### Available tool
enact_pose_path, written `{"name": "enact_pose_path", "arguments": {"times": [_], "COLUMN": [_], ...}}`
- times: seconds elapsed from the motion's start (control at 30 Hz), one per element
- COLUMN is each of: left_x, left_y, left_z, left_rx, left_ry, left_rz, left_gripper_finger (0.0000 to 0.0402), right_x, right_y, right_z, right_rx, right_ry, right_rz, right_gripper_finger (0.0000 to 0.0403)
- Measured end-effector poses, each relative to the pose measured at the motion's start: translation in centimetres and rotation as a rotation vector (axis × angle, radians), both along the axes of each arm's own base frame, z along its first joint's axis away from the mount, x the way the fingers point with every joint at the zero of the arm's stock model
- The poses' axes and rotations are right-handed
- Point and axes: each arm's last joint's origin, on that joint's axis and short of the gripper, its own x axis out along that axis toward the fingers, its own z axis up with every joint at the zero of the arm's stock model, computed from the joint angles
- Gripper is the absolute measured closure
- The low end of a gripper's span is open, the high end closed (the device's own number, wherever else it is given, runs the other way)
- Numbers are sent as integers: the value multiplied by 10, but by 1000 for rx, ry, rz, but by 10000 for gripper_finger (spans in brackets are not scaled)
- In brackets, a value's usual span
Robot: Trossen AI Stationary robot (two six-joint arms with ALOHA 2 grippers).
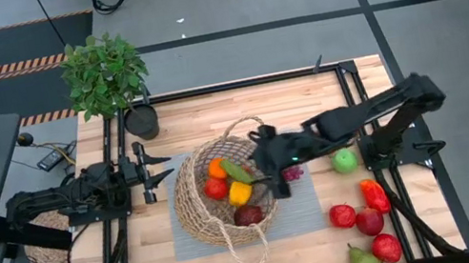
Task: Build produce basket
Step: Put the top red apple in the basket
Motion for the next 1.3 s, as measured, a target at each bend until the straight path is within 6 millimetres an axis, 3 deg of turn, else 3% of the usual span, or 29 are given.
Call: {"name": "enact_pose_path", "arguments": {"times": [0.2, 0.4, 0.6, 0.87, 1.0, 1.3], "left_x": [0, 0, 0, 0, 0, 0], "left_y": [0, 0, 0, 0, 0, 0], "left_z": [0, 0, 0, 0, 0, 0], "left_rx": [0, 0, 0, 0, 0, 0], "left_ry": [0, 0, 0, 0, 0, 0], "left_rz": [0, 0, -1, -1, -1, -1], "left_gripper_finger": [241, 241, 241, 241, 241, 241], "right_x": [-46, -77, -92, -110, -115, -140], "right_y": [9, 28, 45, 49, 49, 35], "right_z": [5, -13, -50, -93, -99, -100], "right_rx": [56, 98, 92, 143, 179, -45], "right_ry": [130, 222, 341, 474, 521, 595], "right_rz": [-32, -54, -62, -216, -278, -458], "right_gripper_finger": [111, 111, 109, 82, 77, 86]}}
